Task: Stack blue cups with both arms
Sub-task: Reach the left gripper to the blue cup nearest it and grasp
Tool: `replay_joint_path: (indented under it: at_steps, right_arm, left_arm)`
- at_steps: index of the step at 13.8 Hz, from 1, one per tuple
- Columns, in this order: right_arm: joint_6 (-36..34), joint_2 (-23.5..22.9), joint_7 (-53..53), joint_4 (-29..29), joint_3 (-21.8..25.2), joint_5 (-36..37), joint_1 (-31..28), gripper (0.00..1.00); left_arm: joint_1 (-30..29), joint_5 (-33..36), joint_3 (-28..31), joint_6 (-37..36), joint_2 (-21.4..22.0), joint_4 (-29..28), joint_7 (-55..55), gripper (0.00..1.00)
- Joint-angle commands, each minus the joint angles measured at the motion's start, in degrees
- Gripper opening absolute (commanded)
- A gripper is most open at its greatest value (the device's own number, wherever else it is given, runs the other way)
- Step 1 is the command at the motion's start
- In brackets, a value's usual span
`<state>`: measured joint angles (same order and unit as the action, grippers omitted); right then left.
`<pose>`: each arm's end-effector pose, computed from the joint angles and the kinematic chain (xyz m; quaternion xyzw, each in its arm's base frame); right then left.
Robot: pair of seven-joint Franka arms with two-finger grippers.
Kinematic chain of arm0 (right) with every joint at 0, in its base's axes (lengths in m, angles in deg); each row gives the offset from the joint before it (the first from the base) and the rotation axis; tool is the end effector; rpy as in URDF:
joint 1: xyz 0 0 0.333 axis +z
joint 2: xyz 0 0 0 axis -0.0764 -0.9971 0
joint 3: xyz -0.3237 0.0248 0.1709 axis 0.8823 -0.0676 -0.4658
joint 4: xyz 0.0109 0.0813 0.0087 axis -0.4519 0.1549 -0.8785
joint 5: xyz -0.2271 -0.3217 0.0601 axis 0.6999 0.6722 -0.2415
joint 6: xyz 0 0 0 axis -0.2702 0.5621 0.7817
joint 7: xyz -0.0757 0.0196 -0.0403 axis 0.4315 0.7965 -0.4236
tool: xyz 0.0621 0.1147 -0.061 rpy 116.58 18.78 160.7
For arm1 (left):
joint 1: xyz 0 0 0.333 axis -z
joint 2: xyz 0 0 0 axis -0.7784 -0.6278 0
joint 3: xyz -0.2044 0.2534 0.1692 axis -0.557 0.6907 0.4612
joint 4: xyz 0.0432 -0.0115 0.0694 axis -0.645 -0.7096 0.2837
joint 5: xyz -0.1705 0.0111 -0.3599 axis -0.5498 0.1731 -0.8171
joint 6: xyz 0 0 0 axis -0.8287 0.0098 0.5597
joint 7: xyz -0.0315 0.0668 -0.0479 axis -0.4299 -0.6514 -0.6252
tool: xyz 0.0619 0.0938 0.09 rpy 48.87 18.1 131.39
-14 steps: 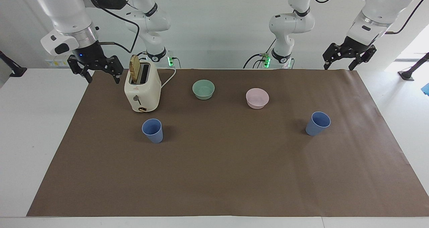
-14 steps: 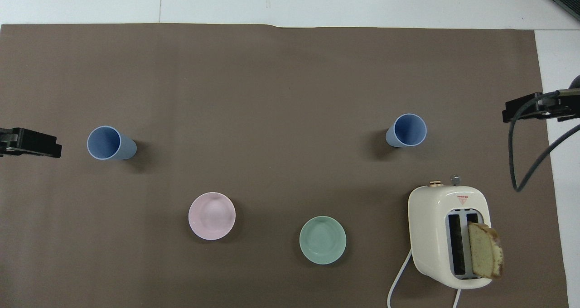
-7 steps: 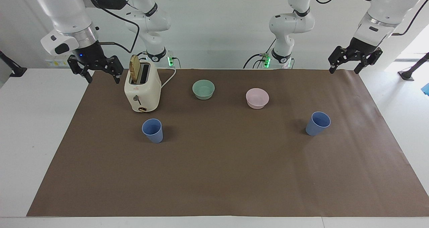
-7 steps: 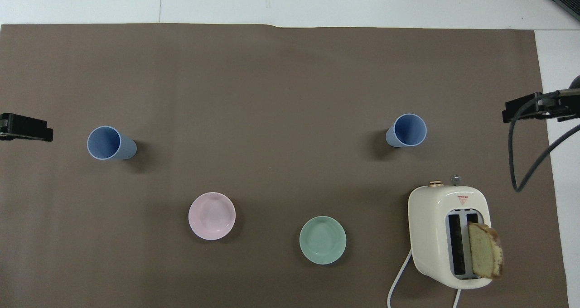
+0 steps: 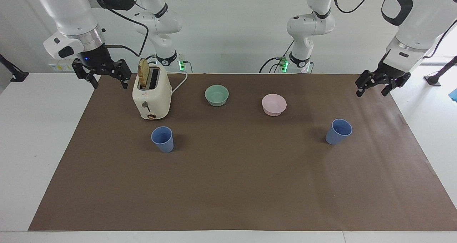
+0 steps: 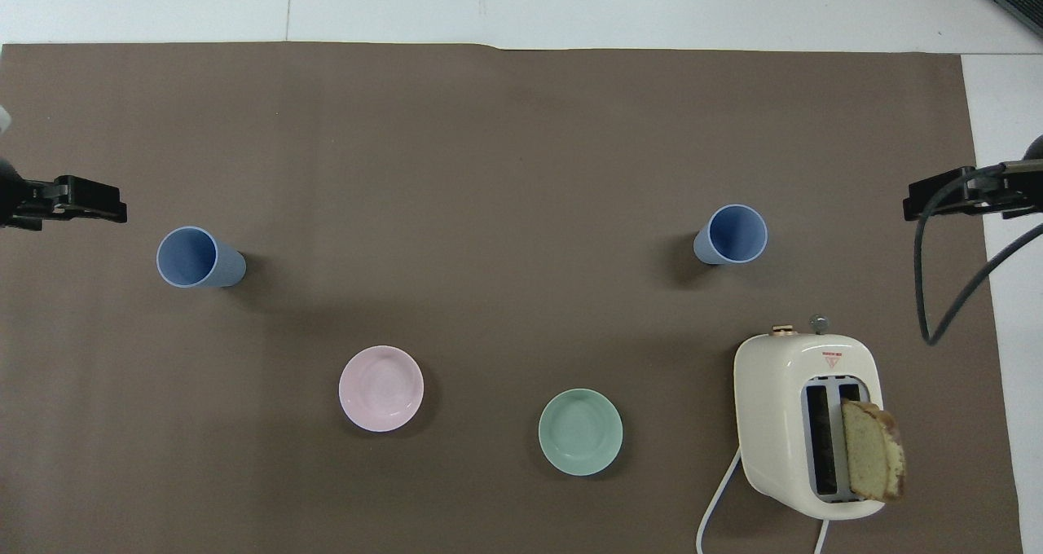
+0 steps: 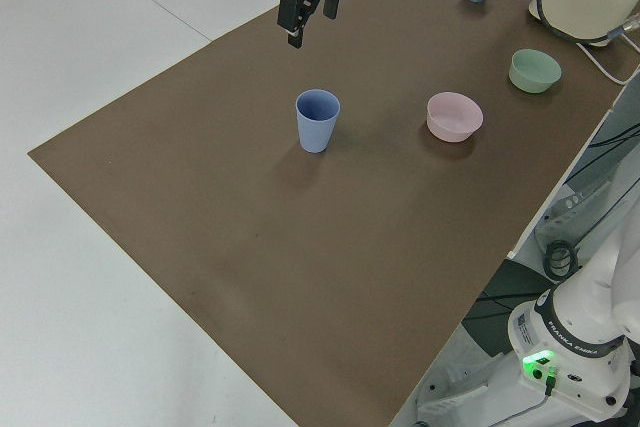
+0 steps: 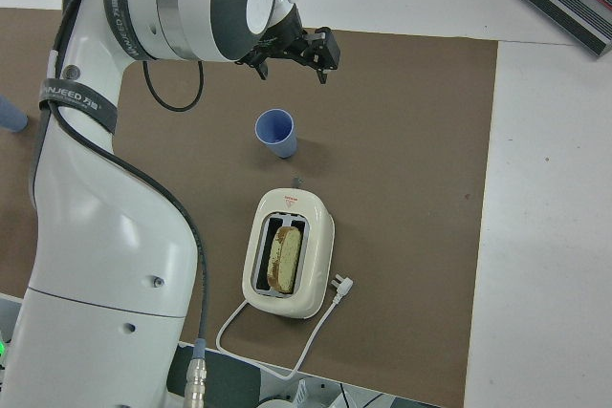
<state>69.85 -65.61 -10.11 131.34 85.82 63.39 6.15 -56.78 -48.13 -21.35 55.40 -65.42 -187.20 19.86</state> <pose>0.5830 -0.0134 0.6502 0.9997 -0.0034 0.0167 0.0183 0.5943 0.0284 0.5499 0.9993 0.0216 0.0277 0.0127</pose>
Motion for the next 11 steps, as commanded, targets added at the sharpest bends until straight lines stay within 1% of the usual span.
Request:
replay_joint_path:
  at_steps: [1,4,5,7,9,11]
  right_arm:
    - [0.24,1.44,-1.36,1.69,-0.33,-0.95,-0.71,1.00]
    - [0.15,1.44,-1.36,1.69,-0.33,-0.95,-0.71,1.00]
    - [0.24,1.44,-1.36,1.69,-0.33,-0.95,-0.71,1.00]
    - [0.24,1.44,-1.36,1.69,-0.33,-0.95,-0.71,1.00]
    - [0.15,1.44,-1.36,1.69,-0.33,-0.95,-0.71,1.00]
    - [0.24,1.44,-1.36,1.69,-0.33,-0.95,-0.71,1.00]
  left_arm:
    - [-1.80,-0.81,-0.28,5.94,-0.71,-4.92,-0.19,1.00]
    - [-2.60,-0.81,-0.37,9.98,-4.40,-7.30,0.78,1.00]
    - [-2.33,-0.81,-0.37,11.91,-5.11,-9.05,1.82,1.00]
    - [-2.42,-1.34,-0.46,15.61,-4.50,-13.09,2.71,1.00]
    - [-1.90,-2.92,-0.37,16.15,-4.50,-14.68,5.94,1.00]
    - [-1.72,-2.92,-0.37,17.02,-4.59,-16.09,6.49,1.00]
